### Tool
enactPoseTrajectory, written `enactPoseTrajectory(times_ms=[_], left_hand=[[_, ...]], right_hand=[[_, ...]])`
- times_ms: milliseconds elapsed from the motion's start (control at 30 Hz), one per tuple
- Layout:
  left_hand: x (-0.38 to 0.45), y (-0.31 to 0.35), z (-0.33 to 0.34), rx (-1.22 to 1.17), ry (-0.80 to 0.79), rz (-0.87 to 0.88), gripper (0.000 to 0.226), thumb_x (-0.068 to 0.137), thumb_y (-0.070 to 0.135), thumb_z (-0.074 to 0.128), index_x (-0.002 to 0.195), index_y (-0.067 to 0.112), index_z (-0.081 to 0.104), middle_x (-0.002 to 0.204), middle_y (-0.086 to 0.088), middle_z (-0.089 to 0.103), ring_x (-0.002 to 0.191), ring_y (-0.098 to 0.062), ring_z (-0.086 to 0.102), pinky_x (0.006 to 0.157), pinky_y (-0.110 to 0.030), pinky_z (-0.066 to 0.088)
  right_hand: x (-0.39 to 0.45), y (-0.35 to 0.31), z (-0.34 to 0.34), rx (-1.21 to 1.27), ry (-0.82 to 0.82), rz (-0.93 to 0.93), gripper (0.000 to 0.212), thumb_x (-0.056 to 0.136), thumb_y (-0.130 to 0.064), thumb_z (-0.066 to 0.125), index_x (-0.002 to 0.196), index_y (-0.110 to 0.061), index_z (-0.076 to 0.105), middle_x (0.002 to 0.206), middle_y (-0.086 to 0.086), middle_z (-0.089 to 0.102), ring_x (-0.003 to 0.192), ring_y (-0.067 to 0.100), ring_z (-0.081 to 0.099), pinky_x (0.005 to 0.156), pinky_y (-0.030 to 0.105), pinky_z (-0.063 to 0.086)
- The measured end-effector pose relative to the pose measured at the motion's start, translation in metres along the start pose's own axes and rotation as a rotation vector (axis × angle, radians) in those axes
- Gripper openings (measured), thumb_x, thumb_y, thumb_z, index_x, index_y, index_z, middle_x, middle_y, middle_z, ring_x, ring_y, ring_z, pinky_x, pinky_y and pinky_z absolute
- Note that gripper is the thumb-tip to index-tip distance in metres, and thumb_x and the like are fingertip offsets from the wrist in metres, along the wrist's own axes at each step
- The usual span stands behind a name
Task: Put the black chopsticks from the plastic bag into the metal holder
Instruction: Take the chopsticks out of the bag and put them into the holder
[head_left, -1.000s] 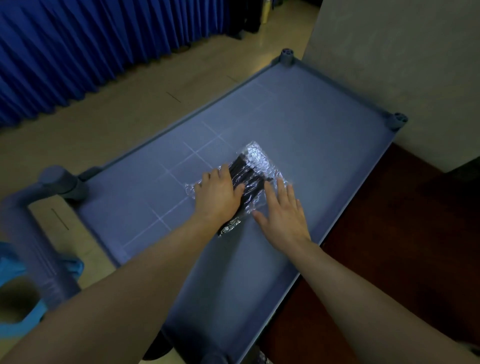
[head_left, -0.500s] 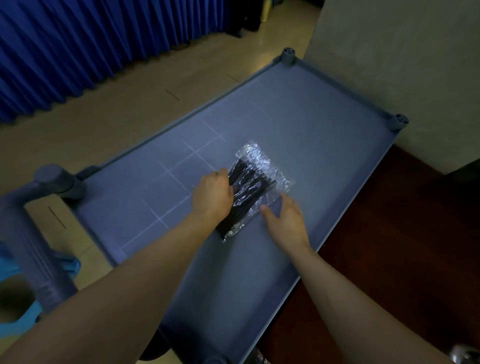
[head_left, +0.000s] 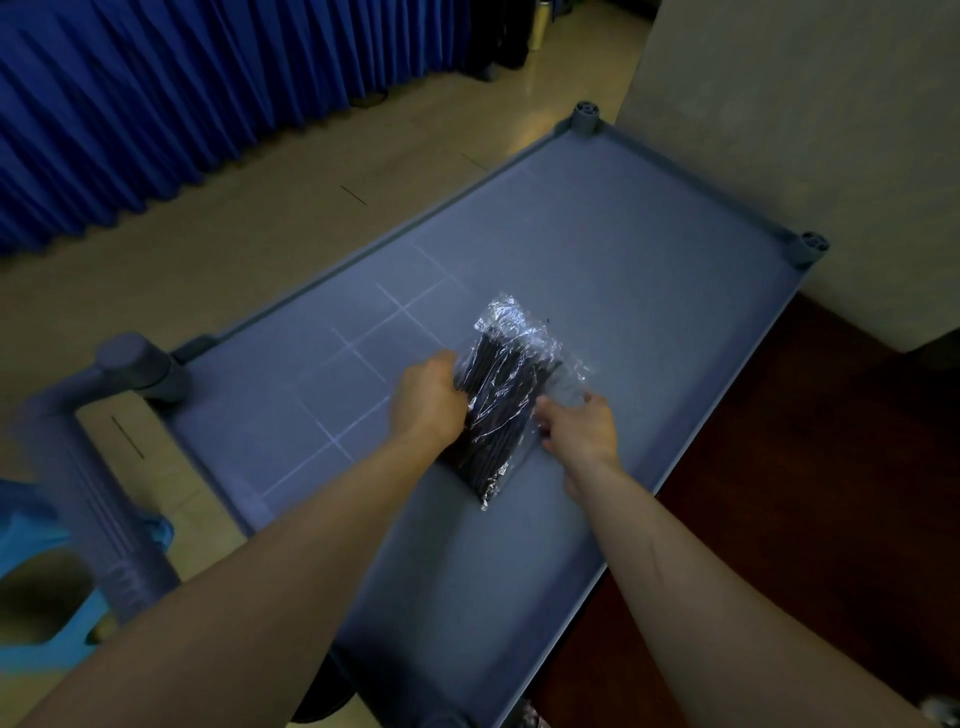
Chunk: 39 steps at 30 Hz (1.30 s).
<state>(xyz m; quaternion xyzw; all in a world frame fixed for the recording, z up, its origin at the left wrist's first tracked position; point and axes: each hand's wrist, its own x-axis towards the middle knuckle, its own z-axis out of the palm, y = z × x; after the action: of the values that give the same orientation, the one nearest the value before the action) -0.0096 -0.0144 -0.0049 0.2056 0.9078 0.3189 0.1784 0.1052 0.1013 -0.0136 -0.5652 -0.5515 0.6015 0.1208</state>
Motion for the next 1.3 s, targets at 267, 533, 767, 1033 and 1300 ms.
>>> enactPoseTrajectory(times_ms=[267,533,767,1033,1300], left_hand=[[-0.001,-0.003,-0.003,-0.070,-0.024,-0.109,0.050,0.089,-0.001,0.057,0.136,0.015,0.058,0.122,-0.017,0.070,0.118,-0.038,0.061,0.099,-0.048,0.050],[-0.005,-0.007,-0.012,-0.209,-0.081,-0.180,0.056,0.087,-0.002,0.065,0.141,0.006,0.052,0.115,-0.017,0.069,0.088,-0.027,0.067,0.075,-0.031,0.049],[-0.009,-0.004,-0.011,-0.502,-0.169,-0.343,0.074,0.084,0.009,0.072,0.150,0.007,0.038,0.123,-0.008,0.056,0.087,-0.019,0.065,0.073,-0.032,0.053],[-0.006,0.003,-0.026,-0.672,-0.367,-0.334,0.080,0.084,0.055,0.073,0.144,0.008,0.049,0.136,-0.024,0.060,0.119,-0.038,0.063,0.096,-0.046,0.054],[-0.016,0.028,-0.047,-0.951,-0.482,-0.224,0.045,0.073,0.030,0.082,0.109,0.007,0.067,0.092,-0.005,0.080,0.078,-0.016,0.076,0.068,-0.031,0.057]], right_hand=[[-0.001,-0.009,-0.004,0.154,-0.085,0.110,0.036,0.093,0.000,0.069,0.116,-0.015,0.045,0.078,0.010,0.064,0.063,0.019,0.061,0.060,0.031,0.050],[-0.016,-0.014,-0.010,0.144,-0.161,0.074,0.012,0.099,-0.002,0.061,0.088,-0.007,0.058,0.068,0.007,0.057,0.057,0.016,0.054,0.051,0.028,0.053],[-0.026,-0.020,-0.009,0.273,-0.231,-0.010,0.021,0.103,-0.003,0.053,0.087,-0.015,0.055,0.091,0.012,0.063,0.071,0.011,0.050,0.067,0.026,0.040],[-0.035,-0.031,-0.022,0.325,-0.349,-0.097,0.023,0.105,-0.003,0.048,0.086,-0.015,0.054,0.080,-0.001,0.059,0.072,0.007,0.057,0.070,0.022,0.044],[-0.055,-0.051,-0.045,0.338,-0.400,-0.156,0.017,0.106,-0.008,0.047,0.118,0.000,0.057,0.130,0.025,0.065,0.123,0.037,0.061,0.111,0.056,0.044]])
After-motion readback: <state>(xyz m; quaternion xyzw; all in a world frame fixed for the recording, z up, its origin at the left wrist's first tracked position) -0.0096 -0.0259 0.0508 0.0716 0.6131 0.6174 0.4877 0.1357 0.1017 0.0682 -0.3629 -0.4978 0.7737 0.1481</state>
